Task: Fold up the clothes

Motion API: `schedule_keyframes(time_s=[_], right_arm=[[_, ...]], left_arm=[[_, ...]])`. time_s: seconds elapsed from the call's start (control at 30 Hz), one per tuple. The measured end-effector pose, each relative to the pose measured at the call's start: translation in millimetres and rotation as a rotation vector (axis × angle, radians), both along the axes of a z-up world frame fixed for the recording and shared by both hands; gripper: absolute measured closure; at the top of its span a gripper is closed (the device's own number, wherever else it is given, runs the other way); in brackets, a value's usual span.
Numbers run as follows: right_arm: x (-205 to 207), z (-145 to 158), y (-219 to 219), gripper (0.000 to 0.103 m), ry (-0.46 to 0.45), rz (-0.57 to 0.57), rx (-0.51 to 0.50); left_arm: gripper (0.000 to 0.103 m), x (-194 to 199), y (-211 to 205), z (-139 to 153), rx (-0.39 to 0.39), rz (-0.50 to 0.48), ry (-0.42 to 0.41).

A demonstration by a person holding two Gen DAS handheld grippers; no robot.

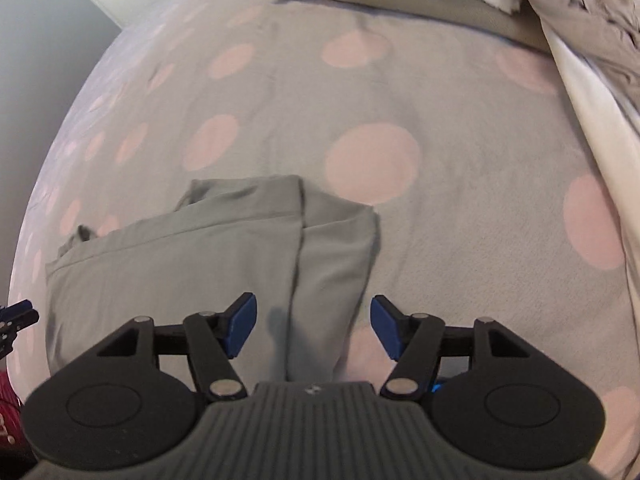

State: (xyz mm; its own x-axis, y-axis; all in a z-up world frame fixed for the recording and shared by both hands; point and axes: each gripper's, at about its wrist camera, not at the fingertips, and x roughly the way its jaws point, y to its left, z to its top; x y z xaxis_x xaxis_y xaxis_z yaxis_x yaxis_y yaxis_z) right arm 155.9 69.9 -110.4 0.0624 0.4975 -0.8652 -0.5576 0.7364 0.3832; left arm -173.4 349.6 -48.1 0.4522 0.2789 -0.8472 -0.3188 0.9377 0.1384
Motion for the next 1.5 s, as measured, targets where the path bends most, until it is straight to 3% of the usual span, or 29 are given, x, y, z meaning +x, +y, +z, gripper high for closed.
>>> schedule_keyframes(time_s=[0.17,0.23,0.33,0.4,0.73,1.07,1.3,1.5], right_arm=[[8.9,-14.3,11.2,0.038,0.053,-0.006,0.002],[5.8,-15.8,20.3,0.062,0.021,0.012,-0.031],[2.1,-14.6,28.5,0.076,-0.001,0.036,-0.047],[1.5,-12.3,30.9,0.091,0.006,0.039,-0.041],[-23.3,42.8,37.9,0.092,0.0,0.037,0.068],[-84.0,102.4,91.7,0.092,0.039,0.111,0.221],[-121.9,113.5,150.9,0.092,0.101,0.176,0.255],[-150.4,102.4,204.2,0.093,0.148,0.199,0.253]], left_arm=[[0.081,15.0,8.6,-5.2,-0.017,0.016,-0.004],[0.081,18.4,10.2,-7.3,-0.014,0.019,0.0],[0.081,20.9,12.9,-9.3,-0.006,0.036,0.004],[0.081,19.9,16.1,-9.1,-0.004,0.051,0.002],[0.081,-4.4,25.2,7.3,0.014,0.1,-0.059],[0.081,-33.5,32.9,31.0,-0.028,0.115,-0.154],[0.093,-40.5,30.9,34.3,-0.066,0.073,-0.179],[0.095,-40.3,35.4,32.7,-0.079,0.066,-0.184]])
